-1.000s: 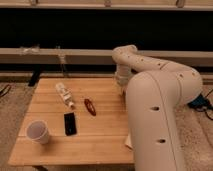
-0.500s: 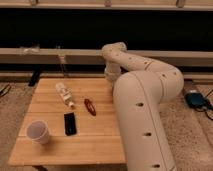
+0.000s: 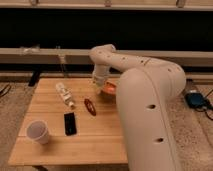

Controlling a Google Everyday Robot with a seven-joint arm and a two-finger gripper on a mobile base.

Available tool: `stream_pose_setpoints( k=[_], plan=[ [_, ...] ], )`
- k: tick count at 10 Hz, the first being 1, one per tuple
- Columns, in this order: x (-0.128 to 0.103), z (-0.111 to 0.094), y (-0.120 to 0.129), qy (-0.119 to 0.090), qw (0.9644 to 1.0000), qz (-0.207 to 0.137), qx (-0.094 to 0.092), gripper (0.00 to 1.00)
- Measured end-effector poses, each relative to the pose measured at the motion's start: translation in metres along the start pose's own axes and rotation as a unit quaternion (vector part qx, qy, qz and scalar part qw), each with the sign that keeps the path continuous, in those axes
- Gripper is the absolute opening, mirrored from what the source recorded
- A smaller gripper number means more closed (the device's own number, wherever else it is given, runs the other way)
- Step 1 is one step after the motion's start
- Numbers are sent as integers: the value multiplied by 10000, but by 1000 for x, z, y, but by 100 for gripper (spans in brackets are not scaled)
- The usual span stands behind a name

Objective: Drag the ceramic bowl in a circle

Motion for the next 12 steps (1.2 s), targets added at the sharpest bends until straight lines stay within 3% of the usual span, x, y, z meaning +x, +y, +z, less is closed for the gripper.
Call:
stream_pose_setpoints(
  k=[2,3,5,9,12],
  plan=[
    [-2,-6,26,-54,9995,-269,-140,0],
    [-3,-11,44,-101,9984,-466,-295,0],
    [4,-16,57,-56,9972,-575,-477,0],
    [39,-22,57,152,9965,-434,-704,0],
    [56,-18,43,338,9968,-147,-708,0]
  ],
)
